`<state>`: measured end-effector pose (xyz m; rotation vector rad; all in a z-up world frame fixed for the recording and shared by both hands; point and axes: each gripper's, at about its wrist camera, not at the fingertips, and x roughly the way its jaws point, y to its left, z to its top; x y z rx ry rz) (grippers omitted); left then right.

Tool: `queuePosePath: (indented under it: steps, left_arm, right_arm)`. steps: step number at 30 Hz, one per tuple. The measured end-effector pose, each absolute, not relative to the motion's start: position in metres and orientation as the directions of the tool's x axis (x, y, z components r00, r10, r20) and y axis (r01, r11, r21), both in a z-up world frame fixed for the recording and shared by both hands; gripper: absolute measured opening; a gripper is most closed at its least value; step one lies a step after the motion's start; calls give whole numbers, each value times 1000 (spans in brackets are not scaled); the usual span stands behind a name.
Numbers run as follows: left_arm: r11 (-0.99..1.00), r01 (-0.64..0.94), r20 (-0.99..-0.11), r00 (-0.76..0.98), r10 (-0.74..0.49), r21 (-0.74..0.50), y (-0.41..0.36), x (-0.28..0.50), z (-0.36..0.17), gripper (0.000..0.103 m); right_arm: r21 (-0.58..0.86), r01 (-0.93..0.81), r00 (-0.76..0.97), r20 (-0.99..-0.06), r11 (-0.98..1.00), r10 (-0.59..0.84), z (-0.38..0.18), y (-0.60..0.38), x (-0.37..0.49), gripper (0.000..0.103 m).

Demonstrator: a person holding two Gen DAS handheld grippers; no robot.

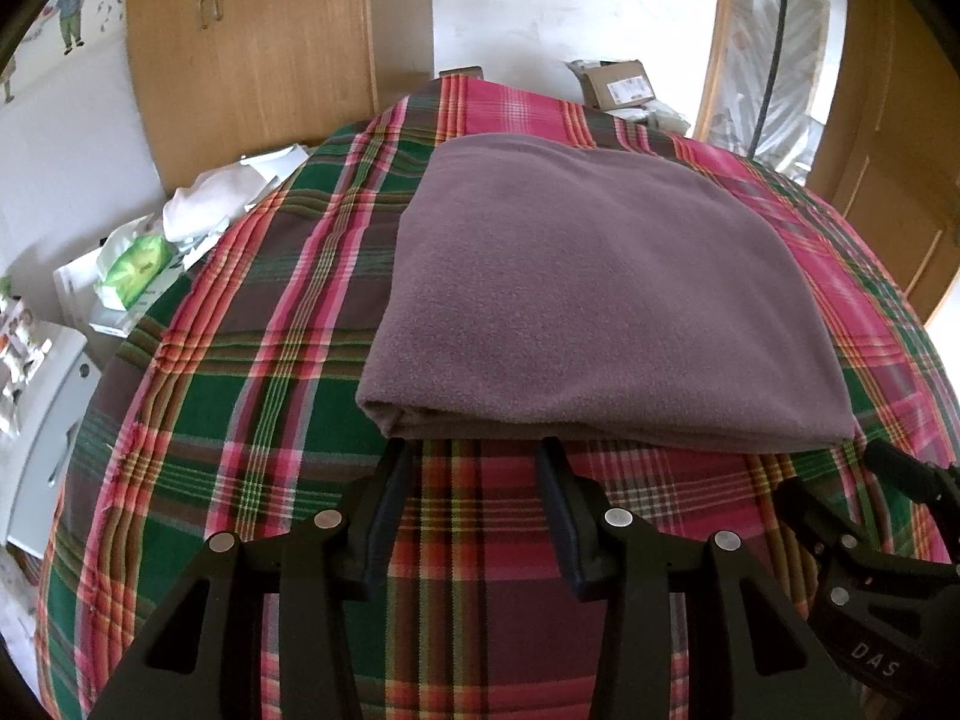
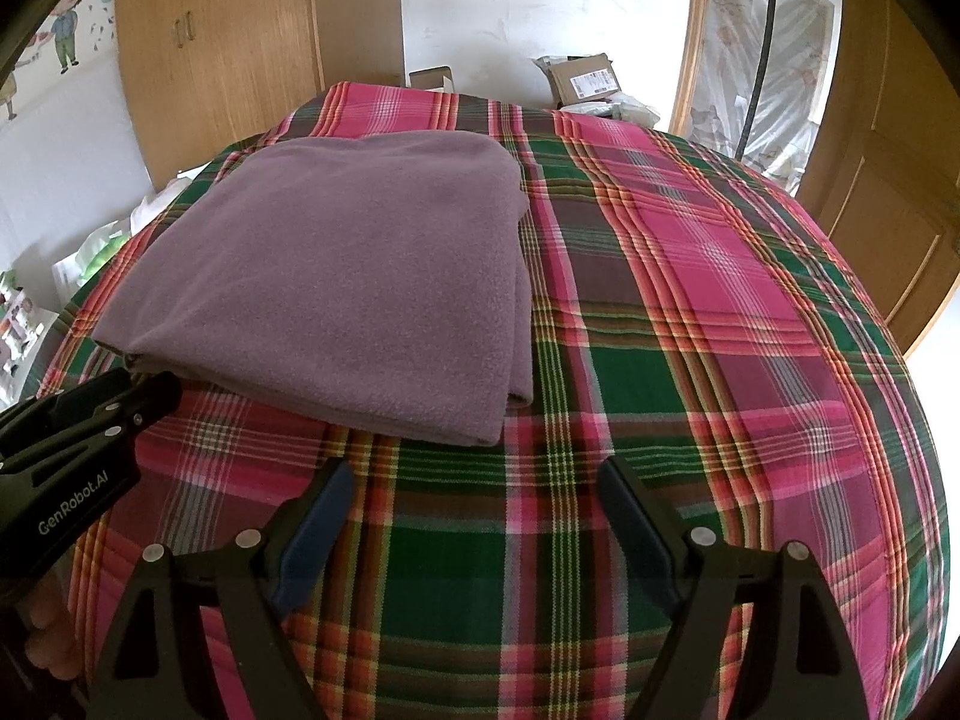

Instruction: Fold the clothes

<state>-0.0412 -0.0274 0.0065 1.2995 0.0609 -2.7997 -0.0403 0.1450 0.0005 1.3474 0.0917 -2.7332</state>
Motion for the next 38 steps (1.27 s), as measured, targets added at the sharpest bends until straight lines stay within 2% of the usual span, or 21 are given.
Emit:
queuePosePath:
  steps: [38]
  left_arm:
    - [-998, 66, -762, -647, -26, -21, -29, -42, 6, 45]
  right_arm:
    - [-12, 105, -606, -794, -994, -54, 0, 142, -41, 85]
